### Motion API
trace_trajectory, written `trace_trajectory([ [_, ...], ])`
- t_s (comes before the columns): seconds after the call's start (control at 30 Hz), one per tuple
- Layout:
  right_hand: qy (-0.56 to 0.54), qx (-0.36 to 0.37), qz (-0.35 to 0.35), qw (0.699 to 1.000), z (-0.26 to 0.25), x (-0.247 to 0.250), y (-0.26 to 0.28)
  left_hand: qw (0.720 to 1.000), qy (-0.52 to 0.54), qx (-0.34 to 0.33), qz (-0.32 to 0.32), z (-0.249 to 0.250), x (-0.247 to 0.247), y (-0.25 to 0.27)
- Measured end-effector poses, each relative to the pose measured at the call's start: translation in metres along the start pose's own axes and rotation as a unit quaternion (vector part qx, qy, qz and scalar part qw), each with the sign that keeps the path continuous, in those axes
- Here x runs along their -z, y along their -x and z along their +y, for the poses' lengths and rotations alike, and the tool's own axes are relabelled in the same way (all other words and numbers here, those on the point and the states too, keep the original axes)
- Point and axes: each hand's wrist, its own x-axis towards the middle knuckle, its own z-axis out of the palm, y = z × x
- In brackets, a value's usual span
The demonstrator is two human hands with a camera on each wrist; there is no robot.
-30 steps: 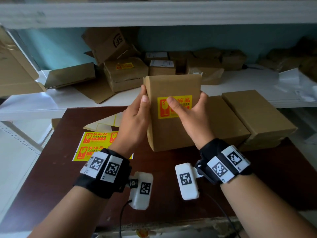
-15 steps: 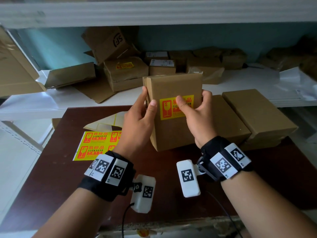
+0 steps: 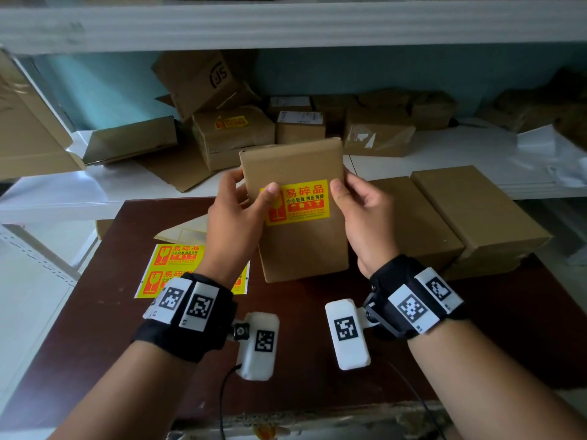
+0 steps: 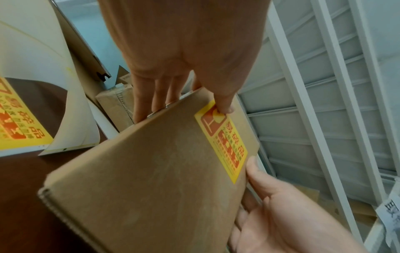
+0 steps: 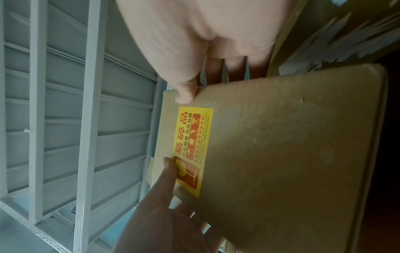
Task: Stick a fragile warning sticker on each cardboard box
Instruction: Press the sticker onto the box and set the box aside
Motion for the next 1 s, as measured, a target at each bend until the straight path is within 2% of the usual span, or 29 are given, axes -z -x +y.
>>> trace_trajectory([
  [0.23,0.037,0.001,-0.012,0.999,-0.001,-0.002,0.003,0.998,0.042,0.016,-0.035,-0.007,0.004,-0.008],
  [0.33,0.076,-0.014,-0.022,0.997,0.001,-0.002,0.003,0.998,0.042,-0.004,-0.049,-0.008,0.001,-0.005],
  [0.43,0.119,0.003,-0.011,0.993,0.004,-0.003,0.003,0.995,0.038,-0.035,-0.090,-0.008,-0.005,-0.003],
  [0.57,0.110,0.037,-0.009,0.993,0.007,0.002,-0.002,0.993,0.046,-0.009,-0.109,-0.014,-0.006,-0.004],
  [0.7,0.086,0.026,-0.039,0.995,0.009,0.004,-0.004,0.994,0.046,0.013,-0.102,-0.018,-0.005,-0.005],
  [0.9,0.110,0.007,-0.021,0.994,0.012,0.000,-0.006,0.995,-0.037,-0.006,-0.098,-0.022,-0.007,-0.004],
  [1.0,0.125,-0.003,-0.029,0.992,0.015,-0.001,-0.006,0.991,-0.062,-0.012,-0.116,-0.023,-0.004,-0.007],
])
